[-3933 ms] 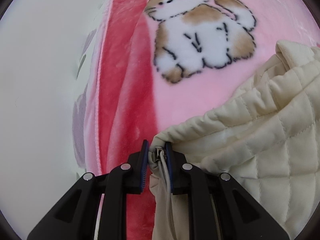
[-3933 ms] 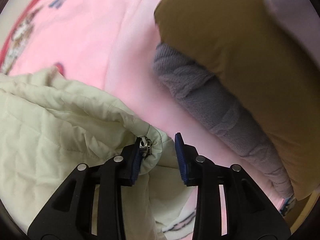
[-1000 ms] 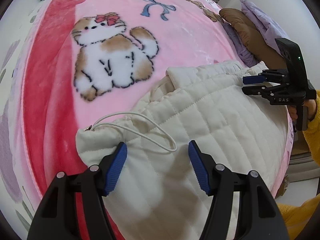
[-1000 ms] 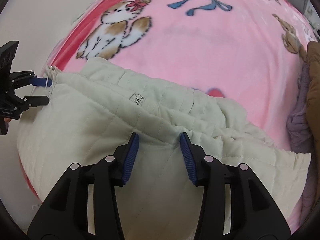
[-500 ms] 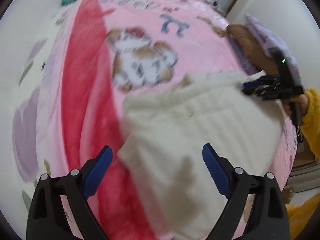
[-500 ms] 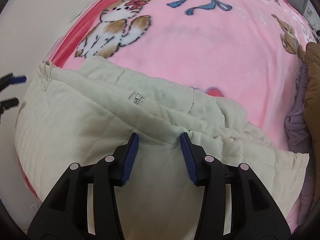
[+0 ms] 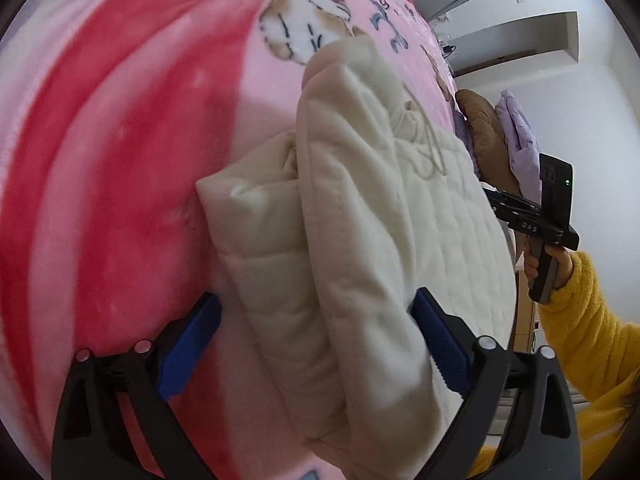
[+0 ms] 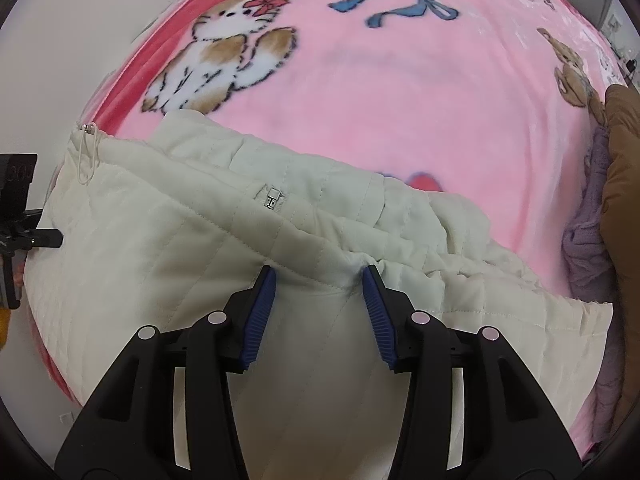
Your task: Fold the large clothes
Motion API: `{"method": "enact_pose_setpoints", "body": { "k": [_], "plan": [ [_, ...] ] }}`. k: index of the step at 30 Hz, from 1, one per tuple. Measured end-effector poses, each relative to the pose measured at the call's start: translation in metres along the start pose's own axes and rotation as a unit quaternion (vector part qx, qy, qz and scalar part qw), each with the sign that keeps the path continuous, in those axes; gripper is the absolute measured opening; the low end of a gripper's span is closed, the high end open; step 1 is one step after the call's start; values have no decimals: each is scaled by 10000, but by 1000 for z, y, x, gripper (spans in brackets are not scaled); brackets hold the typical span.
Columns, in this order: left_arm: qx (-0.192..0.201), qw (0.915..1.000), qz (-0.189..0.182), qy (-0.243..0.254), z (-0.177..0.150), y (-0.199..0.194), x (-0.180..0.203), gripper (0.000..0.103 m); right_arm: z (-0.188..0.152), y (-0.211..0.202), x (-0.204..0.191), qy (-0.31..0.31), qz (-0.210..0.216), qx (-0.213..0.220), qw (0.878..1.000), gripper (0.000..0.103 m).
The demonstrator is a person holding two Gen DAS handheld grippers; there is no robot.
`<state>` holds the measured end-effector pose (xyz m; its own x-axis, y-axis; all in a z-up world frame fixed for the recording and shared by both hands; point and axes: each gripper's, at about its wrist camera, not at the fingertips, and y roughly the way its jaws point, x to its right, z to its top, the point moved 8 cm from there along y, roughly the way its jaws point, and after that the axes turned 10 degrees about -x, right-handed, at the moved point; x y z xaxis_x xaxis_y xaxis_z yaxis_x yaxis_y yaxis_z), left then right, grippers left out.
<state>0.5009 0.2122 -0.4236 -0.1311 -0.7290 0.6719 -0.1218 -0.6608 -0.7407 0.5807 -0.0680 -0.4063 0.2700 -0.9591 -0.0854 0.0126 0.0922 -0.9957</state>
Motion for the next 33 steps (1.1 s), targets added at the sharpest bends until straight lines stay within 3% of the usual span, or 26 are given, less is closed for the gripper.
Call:
{"method": "enact_pose_setpoints", "body": {
  "k": [3, 6, 7, 8, 11, 14, 16, 18, 19, 21, 23, 25, 27, 28, 30, 32, 33],
  "plan": [
    [-32, 10000, -40, 36, 5, 6, 7, 98, 1, 1, 1, 1, -17, -1, 10000, 45],
    [-160, 9988, -178, 423, 3, 10, 32, 97, 0, 0, 1, 6, 25, 35, 10000, 45],
    [-182, 9981, -15, 580, 3, 12, 37, 97, -1, 0, 1, -3, 24, 56, 10000, 45],
    [-204, 9981, -16, 573, 3, 14, 36, 97, -1, 0, 1, -2, 34, 84, 10000, 45],
    [-139, 9982, -555, 152, 6, 14, 27, 91, -2, 0, 1, 19, 37, 153, 9999, 45],
    [-325, 9980, -533, 0, 6, 29, 18, 83, -1, -1, 0, 48, 86, 287, 9995, 46],
    [-418, 9977, -529, -43, 6, 32, 19, 75, -3, -7, -1, 118, 199, 509, 9984, 51],
    [-492, 9965, -670, -10, 3, 28, 26, 61, -10, -26, -5, 52, 667, 963, 9931, 77],
    [-514, 9965, -653, 52, 4, 27, 31, 53, -16, -39, -6, 16, 743, 1251, 9894, 81],
    [-593, 9964, -573, 179, 3, 25, 38, 48, -42, -69, 5, 19, 464, 1990, 9789, 91],
    [-637, 9959, -647, 45, 3, 26, 37, 48, -78, -90, 35, 244, 51, 2458, 9690, 94],
    [-658, 9959, -618, 56, 4, 26, 37, 49, -113, -92, 76, 644, -418, 2382, 9682, 95],
    [-686, 9963, -522, 56, 4, 25, 36, 53, -149, -80, 124, 1035, -662, 2017, 9717, 95],
    [-677, 9965, -492, 90, 4, 26, 38, 56, -162, -72, 144, 1200, -569, 1818, 9743, 94],
    [-687, 9969, -358, 113, 8, 28, 39, 67, -183, -50, 177, 1448, 273, 1418, 9789, 90],
    [-764, 9966, -305, 78, 10, 36, 38, 72, -188, -31, 199, 1642, 1230, 1233, 9709, 86],
    [-794, 9965, -264, 72, 12, 36, 37, 75, -187, -27, 205, 1662, 1346, 1214, 9693, 86]
  ]
}}
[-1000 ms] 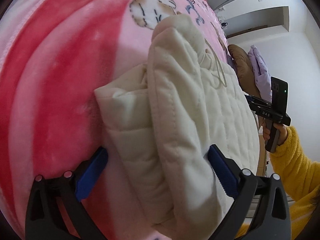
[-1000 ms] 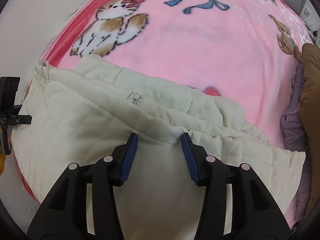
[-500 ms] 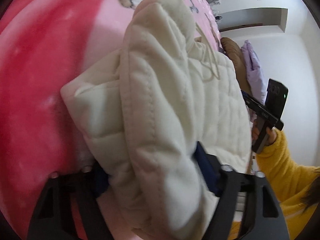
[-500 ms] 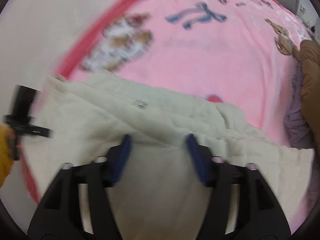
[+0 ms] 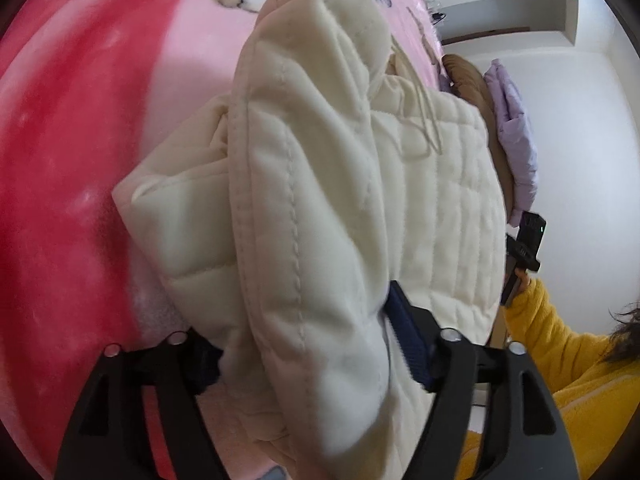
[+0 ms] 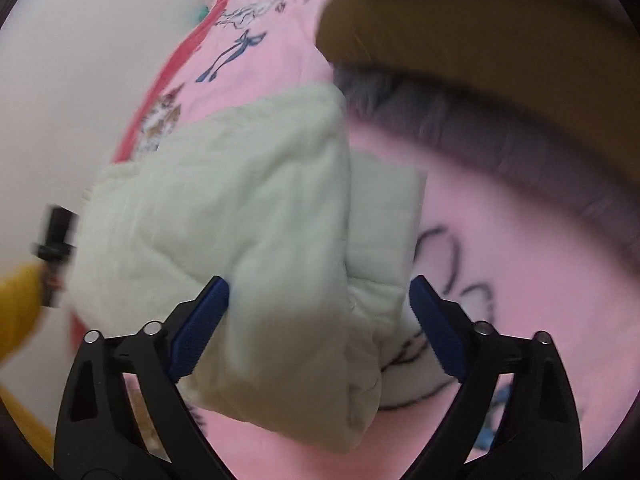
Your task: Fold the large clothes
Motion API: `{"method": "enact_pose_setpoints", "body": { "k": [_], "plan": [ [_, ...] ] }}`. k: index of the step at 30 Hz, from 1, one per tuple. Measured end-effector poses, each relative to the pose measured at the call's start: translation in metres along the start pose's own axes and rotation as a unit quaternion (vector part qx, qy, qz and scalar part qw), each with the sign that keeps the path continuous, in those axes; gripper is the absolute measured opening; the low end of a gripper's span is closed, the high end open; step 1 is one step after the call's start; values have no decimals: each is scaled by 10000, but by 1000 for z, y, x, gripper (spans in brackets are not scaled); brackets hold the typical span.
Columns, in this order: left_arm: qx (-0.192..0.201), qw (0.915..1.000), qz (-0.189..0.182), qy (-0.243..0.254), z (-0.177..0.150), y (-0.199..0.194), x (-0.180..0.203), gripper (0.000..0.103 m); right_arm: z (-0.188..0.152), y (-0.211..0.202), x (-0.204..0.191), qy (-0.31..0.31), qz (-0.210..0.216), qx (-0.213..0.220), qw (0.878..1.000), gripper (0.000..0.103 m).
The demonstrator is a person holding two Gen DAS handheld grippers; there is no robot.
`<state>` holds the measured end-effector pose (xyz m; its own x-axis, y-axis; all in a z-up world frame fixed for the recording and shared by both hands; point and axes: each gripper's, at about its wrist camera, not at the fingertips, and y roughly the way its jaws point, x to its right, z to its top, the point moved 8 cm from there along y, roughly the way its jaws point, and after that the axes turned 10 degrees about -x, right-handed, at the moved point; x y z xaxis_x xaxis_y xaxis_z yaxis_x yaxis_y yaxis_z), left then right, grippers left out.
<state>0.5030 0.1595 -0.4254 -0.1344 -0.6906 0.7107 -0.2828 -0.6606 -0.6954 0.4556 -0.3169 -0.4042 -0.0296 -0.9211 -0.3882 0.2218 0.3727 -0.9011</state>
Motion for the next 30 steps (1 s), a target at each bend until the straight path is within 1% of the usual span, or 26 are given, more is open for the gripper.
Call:
{"method": "enact_pose_setpoints", "body": {
  "k": [1, 3, 5, 7, 10, 11, 12, 13, 14, 15, 16, 17, 18, 19, 20, 21, 22, 23, 24, 25, 26, 27, 29, 30],
  "plan": [
    [-49, 10000, 31, 4, 1, 1, 1, 78, 4, 4, 8, -34, 69, 8, 10000, 87],
    [-131, 9999, 38, -12, 2, 4, 1, 82, 5, 13, 17, -33, 131, -33, 9999, 93],
    [-209, 9997, -50, -108, 5, 10, 1, 88, 5, 29, 31, 274, 487, -228, 9982, 95],
    [-343, 9993, -92, -134, 10, 17, 2, 94, 2, 44, 32, 471, 779, -478, 9947, 95],
    [-494, 9987, -46, -101, 13, 27, 5, 98, 7, 59, 26, 363, 784, -580, 9946, 96],
    [-514, 9986, -47, -114, 14, 29, 6, 98, 8, 64, 23, 452, 841, -646, 9933, 95],
    [-521, 9986, -33, -127, 15, 30, 7, 98, 8, 67, 21, 536, 867, -708, 9923, 93],
    [-505, 9986, -23, -146, 15, 30, 8, 97, 10, 69, 15, 544, 891, -784, 9914, 88],
    [-489, 9987, 37, -167, 14, 30, 10, 95, 13, 69, 10, 474, 915, -800, 9915, 76],
    [-475, 9987, 107, -147, 13, 30, 12, 89, 14, 69, 3, 400, 766, -878, 9924, 71],
    [-450, 9987, 183, -130, 13, 30, 16, 79, 14, 70, -1, 367, 660, -951, 9926, 68],
    [-437, 9986, 269, -121, 12, 30, 21, 74, 14, 72, -8, 353, 562, -1051, 9922, 61],
    [-432, 9983, 364, -132, 14, 32, 23, 68, 14, 73, -10, 366, 505, -1103, 9919, 53],
    [-447, 9977, 476, -191, 14, 34, 27, 59, 14, 72, -14, 406, 417, -1109, 9921, 48],
    [-451, 9971, 555, -241, 14, 35, 29, 56, 15, 71, -18, 418, 310, -1113, 9924, 40],
    [-443, 9954, 755, -382, 15, 35, 34, 49, 16, 70, -23, 421, 118, -1090, 9931, 33],
    [-413, 9943, 866, -471, 16, 32, 40, 39, 17, 67, -27, 463, -8, -1055, 9933, 28],
    [-305, 9922, 1042, -614, 17, 28, 46, 36, 19, 60, -31, 508, -140, -1009, 9935, 22],
    [-186, 9901, 1164, -764, 14, 22, 52, 30, 21, 49, -38, 549, -304, -846, 9944, 19],
    [-1, 9883, 1219, -914, 11, 15, 58, 26, 25, 34, -39, 575, -404, -666, 9953, 19],
    [268, 9869, 1223, -1016, 6, 5, 67, 25, 24, 15, -47, 669, -452, -429, 9958, 17],
    [529, 9862, 1207, -1004, -1, -7, 76, 23, 21, 0, -54, 797, -412, -253, 9956, 16],
    [974, 9836, 1001, -1138, -16, -24, 97, 22, 11, -28, -61, 972, -320, 3, 9948, 16],
    [1115, 9820, 891, -1239, -26, -28, 106, 22, 4, -40, -68, 945, -401, 101, 9947, 15]
  ]
}}
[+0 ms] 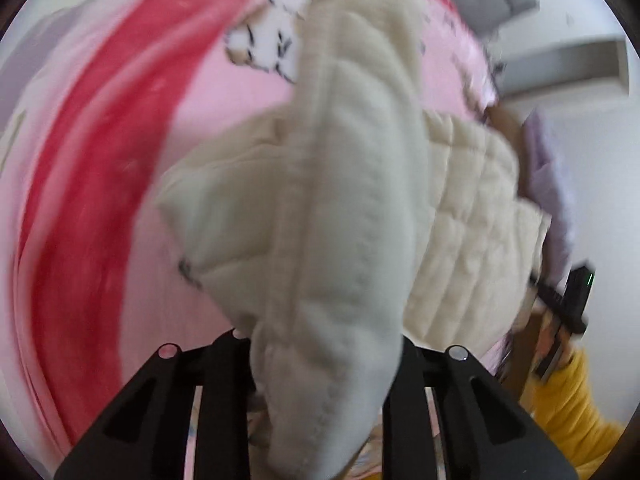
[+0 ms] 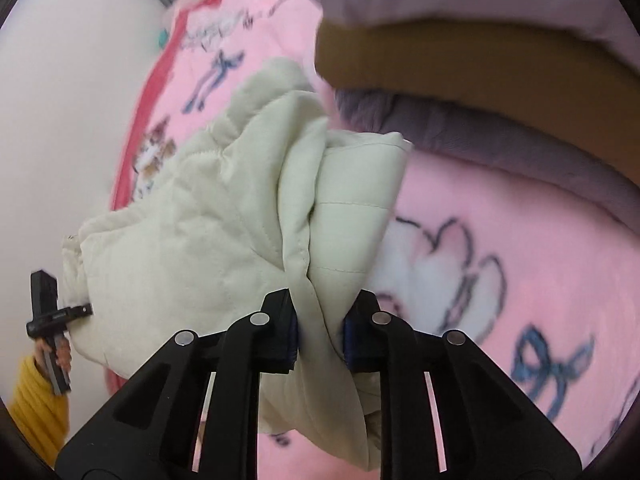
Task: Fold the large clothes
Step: 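Lift the folded jacket with both tools and carry it onto the bedding stack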
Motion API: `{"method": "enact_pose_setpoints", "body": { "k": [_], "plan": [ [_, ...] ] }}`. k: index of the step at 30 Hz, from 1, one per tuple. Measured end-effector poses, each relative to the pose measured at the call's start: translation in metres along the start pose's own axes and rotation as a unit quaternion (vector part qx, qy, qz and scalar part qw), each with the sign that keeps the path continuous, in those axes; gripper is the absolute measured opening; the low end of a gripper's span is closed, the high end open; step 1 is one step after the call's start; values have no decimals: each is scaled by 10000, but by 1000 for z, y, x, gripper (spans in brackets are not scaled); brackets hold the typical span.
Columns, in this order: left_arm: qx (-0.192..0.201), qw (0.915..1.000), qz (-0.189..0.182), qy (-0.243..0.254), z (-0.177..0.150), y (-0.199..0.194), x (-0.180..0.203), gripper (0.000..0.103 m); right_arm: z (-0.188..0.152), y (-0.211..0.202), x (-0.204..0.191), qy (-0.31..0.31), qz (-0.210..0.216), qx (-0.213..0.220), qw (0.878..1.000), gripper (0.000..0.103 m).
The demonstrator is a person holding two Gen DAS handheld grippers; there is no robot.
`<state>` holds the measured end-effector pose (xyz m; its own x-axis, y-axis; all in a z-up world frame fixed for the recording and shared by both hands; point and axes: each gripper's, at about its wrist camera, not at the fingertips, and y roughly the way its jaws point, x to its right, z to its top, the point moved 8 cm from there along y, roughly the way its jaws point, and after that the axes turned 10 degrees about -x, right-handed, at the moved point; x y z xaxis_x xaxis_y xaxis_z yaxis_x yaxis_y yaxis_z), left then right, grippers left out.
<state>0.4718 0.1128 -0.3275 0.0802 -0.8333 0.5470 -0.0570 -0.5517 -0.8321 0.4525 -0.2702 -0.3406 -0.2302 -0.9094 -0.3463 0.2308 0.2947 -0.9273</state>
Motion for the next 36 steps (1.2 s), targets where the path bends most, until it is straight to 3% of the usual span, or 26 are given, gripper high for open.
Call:
{"method": "enact_pose_setpoints", "body": {
  "k": [4, 10, 14, 18, 24, 30, 36],
  "plan": [
    [230, 9997, 25, 121, -48, -23, 16, 21, -39, -45, -8, 12, -281, 257, 9993, 15],
    [377, 9989, -250, 84, -108, -52, 29, 21, -111, -113, -10, 71, -677, 491, 9965, 15],
    [357, 9980, -331, 398, -117, -61, 45, 21, -148, -165, 8, 424, -852, 793, 9923, 15],
    [493, 9928, -391, 1023, -110, -66, 100, 21, -158, -209, 27, 490, -1022, 1171, 9866, 16],
    [893, 9779, -525, 1813, -65, -76, 219, 21, -126, -282, 70, 405, -1234, 1771, 9756, 16],
    [1305, 9546, -679, 2591, 6, -74, 387, 21, -46, -376, 139, 177, -1464, 2545, 9558, 16],
    [1485, 9524, -456, 2622, 86, -49, 524, 22, 58, -441, 217, -254, -1547, 2816, 9467, 16]
  ]
}}
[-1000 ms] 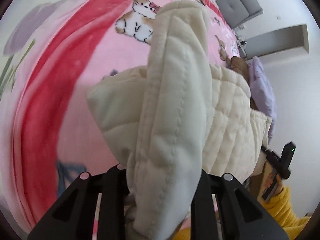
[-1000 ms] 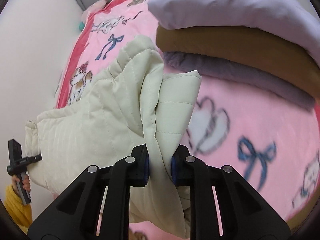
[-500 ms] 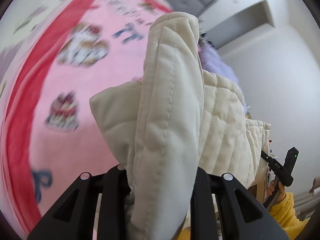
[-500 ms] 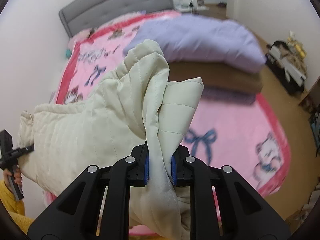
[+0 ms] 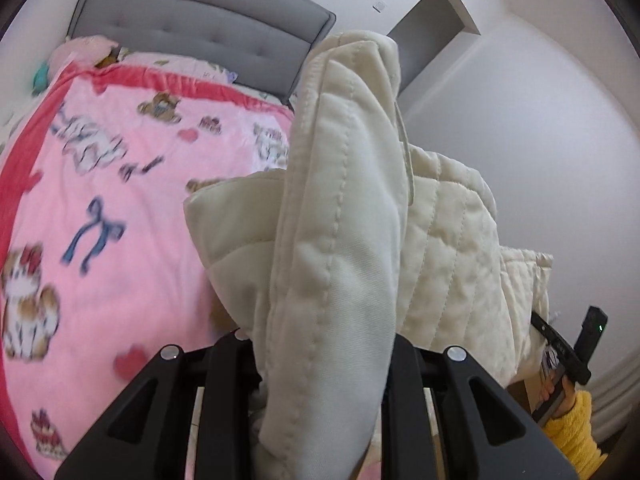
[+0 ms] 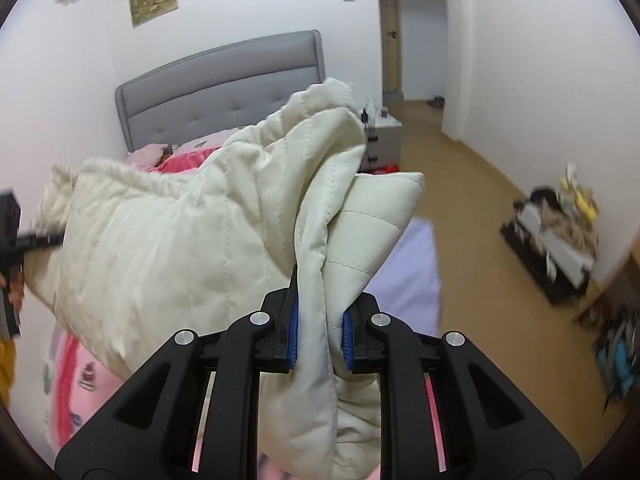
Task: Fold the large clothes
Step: 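Lift the folded jacket with both tools and carry it onto the bedding stack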
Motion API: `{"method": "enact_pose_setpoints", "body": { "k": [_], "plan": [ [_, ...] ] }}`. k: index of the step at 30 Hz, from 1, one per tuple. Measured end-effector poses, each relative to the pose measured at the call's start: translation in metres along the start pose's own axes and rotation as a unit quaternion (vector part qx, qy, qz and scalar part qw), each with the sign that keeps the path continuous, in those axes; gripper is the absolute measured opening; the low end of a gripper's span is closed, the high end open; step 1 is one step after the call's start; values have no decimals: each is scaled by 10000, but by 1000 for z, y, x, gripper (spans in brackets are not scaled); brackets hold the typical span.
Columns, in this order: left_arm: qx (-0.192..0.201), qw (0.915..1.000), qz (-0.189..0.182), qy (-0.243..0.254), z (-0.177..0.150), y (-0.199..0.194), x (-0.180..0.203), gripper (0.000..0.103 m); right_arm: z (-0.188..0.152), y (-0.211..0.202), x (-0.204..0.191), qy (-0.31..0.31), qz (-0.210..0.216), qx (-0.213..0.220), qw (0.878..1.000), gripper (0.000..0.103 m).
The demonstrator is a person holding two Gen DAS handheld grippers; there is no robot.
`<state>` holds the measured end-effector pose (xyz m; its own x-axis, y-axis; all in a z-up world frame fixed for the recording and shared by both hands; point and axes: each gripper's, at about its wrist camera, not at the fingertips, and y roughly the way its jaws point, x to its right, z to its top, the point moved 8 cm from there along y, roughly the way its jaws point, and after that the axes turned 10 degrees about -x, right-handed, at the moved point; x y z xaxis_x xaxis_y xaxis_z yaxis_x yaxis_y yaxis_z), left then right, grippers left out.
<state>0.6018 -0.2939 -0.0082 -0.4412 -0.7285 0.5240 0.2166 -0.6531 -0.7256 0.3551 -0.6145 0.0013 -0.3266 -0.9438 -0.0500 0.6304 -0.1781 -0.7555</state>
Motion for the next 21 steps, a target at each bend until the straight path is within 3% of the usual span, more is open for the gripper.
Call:
{"method": "enact_pose_setpoints", "body": {
  "k": [3, 8, 15, 19, 21],
  "plan": [
    [-56, 9997, 222, 14, 47, 41, 23, 22, 38, 34, 41, -49, 33, -115, 9999, 16],
    [-445, 9975, 543, -43, 91, 108, 27, 22, 67, 97, 82, 178, 80, -412, 9990, 16],
    [-998, 9938, 447, -181, 96, 187, 8, 23, 60, 156, 118, 511, 22, -706, 9962, 16],
    [-1154, 9922, 334, -321, 90, 218, -5, 23, 45, 178, 141, 797, -143, -771, 9937, 17],
    [-1053, 9935, 191, -374, 89, 216, 1, 23, 41, 174, 145, 1043, -17, -609, 9927, 17]
  ]
}}
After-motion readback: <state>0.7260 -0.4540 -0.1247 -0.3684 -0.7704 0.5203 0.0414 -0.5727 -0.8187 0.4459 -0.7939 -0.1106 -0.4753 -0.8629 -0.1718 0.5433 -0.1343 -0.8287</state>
